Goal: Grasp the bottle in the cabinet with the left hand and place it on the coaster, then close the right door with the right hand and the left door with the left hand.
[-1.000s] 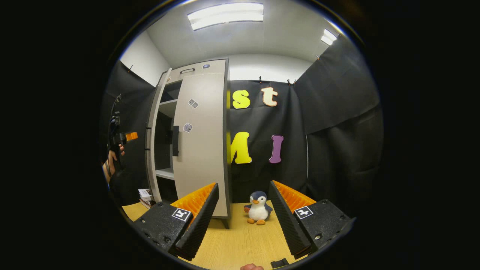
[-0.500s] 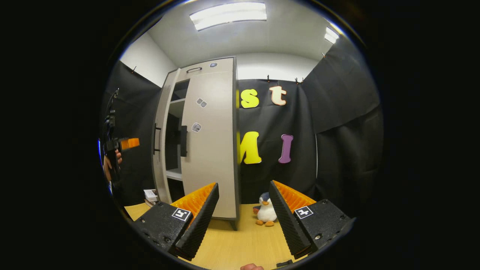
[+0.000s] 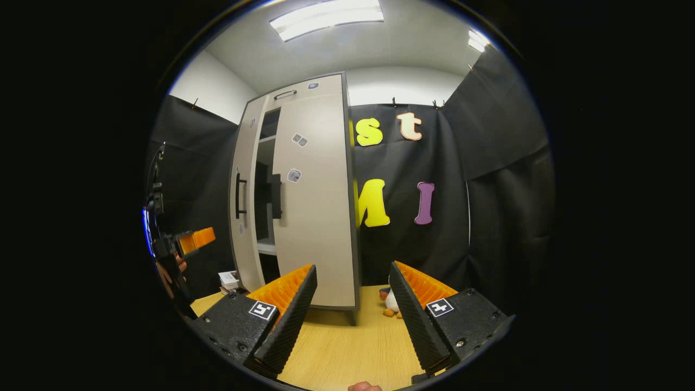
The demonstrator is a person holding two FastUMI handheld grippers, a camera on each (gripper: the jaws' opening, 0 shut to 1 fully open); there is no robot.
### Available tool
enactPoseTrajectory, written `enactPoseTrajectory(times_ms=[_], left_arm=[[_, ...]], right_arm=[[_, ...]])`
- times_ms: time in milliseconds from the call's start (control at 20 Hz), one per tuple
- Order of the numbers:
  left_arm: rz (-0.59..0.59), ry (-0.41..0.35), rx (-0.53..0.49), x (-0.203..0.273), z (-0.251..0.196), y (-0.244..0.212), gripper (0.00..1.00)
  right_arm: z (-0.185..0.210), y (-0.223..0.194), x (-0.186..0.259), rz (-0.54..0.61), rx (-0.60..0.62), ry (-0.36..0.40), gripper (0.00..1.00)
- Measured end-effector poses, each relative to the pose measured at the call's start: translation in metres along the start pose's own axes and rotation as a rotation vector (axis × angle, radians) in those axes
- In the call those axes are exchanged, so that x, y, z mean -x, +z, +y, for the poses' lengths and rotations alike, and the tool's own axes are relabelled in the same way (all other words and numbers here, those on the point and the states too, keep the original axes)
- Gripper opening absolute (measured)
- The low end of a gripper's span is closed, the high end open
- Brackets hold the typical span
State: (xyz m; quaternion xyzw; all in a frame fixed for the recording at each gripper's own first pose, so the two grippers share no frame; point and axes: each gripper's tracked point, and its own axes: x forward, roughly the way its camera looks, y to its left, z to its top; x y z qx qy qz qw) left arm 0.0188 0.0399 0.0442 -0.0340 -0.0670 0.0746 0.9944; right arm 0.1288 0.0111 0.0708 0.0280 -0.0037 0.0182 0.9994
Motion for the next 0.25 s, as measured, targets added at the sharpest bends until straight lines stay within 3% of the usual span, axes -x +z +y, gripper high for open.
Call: enactPoseTrajectory(times_ms=[200,250], left_arm=[[-0.015,0.007,-0.031,0.013,-0.015,-0.012,0.99],[-0.013,-0.001,-0.03,0.014,-0.02,-0.014,0.95]], right_arm=[[0.004,-0.002,0.0,0.014,-0.01,0.012,0.83],[0.006,-0.003,0.001,0.015,-0.016,0.015,0.83]])
